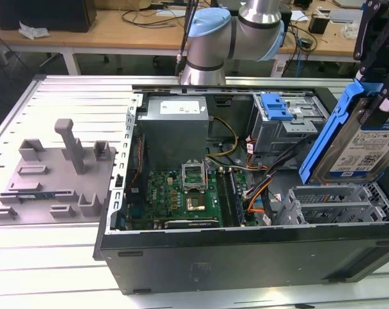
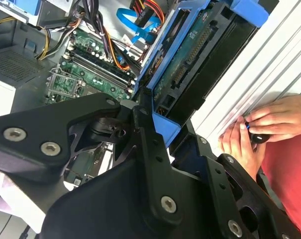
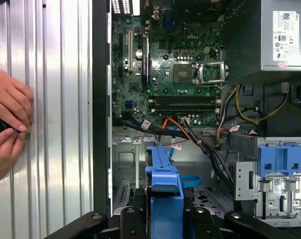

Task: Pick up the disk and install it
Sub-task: 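Insert the disk into the insertion slot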

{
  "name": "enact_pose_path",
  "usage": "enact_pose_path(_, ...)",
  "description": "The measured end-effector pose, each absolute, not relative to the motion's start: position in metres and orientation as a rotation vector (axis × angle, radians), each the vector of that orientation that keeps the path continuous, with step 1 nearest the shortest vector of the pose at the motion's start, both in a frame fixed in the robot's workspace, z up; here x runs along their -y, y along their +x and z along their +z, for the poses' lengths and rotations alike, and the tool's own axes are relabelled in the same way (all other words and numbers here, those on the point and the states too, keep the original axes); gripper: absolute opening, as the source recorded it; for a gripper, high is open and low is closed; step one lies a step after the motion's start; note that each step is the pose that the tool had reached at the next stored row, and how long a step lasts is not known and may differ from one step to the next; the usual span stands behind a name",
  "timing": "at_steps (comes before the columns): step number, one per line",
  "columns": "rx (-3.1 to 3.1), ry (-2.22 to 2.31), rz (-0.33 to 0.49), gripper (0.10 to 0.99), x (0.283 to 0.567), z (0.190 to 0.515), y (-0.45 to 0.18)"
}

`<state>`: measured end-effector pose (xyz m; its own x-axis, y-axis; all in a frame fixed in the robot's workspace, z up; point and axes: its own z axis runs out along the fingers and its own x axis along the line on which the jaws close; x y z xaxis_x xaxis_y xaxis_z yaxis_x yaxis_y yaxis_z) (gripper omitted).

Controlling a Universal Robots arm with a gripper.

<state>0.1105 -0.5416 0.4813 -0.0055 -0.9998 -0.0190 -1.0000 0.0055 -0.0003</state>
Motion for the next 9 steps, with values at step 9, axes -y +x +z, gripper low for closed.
enact_pose_path(9,-2.221,-2.209,0.014,0.369,0.5416,0.4750,0.1109)
